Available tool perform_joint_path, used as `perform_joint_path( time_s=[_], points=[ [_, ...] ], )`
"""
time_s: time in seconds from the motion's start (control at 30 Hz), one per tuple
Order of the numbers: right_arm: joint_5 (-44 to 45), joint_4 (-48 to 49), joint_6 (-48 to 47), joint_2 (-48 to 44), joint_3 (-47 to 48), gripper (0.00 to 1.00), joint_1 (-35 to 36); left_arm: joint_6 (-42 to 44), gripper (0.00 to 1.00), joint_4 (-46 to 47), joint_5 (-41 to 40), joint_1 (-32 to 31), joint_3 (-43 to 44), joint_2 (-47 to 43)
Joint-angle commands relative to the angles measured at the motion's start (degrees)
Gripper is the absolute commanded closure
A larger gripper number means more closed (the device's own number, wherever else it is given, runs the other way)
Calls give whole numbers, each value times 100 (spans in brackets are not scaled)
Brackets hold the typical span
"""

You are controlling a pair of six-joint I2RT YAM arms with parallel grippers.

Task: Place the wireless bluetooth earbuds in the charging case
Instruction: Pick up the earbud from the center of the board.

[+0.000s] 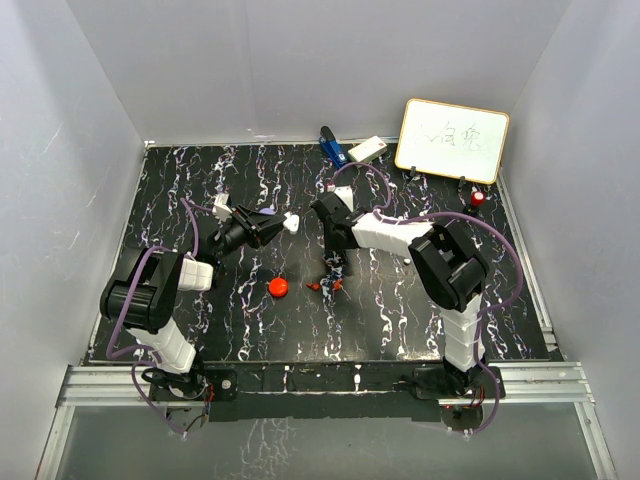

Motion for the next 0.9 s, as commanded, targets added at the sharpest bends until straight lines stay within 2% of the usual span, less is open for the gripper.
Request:
perform_joint_path(
  time_s=[0.0,0.33,0.87],
  points=[
    [152,-184,-197,49,-48,67,37,51,100,256,85,44,-20,-306],
    [280,-163,-476,-139,-205,66,65,113,100,107,73,45,-30,-450],
    [135,-78,-377,-123,-275,85,65,194,100,-27,71,46,-7,-487]
  ],
)
